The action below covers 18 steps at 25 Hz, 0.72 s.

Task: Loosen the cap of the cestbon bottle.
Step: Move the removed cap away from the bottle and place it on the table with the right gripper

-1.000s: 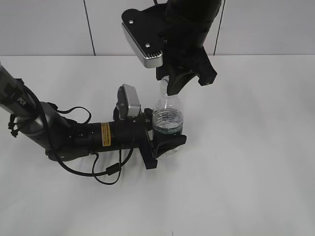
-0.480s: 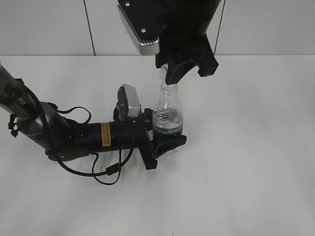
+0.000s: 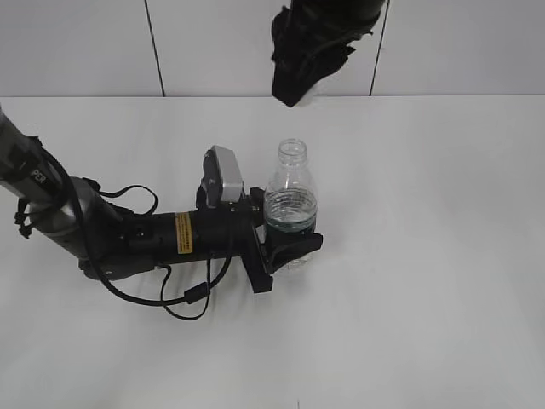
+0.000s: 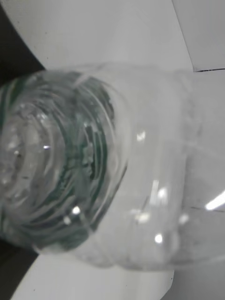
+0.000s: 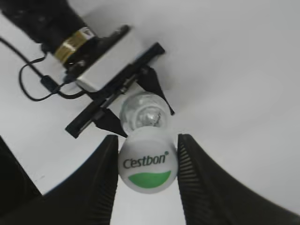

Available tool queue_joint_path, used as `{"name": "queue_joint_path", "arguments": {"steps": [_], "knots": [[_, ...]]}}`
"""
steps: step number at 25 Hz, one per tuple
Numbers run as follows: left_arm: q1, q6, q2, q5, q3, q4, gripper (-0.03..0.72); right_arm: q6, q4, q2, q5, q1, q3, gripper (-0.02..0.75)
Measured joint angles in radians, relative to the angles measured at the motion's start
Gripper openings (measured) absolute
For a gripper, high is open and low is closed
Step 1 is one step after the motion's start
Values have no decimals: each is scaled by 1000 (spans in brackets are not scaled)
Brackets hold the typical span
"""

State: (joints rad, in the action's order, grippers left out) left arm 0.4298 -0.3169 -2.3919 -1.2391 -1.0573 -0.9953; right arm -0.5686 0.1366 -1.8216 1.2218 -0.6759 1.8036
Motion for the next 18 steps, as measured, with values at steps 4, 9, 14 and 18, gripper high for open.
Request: {"name": "queue_joint_path", "arguments": {"steps": [4,9,14,18], "knots": [[2,0,0,1,1,22,403,313,-127,2,0,18,0,294],[2,0,0,3,1,33,403,527,-186,2,-40,106,0,294],[2,0,0,4,1,38,403,559,-181,2,-37,236,0,294],[2,0,0,5,1,38,403,547,-177,2,-21,369,-39,294]]}}
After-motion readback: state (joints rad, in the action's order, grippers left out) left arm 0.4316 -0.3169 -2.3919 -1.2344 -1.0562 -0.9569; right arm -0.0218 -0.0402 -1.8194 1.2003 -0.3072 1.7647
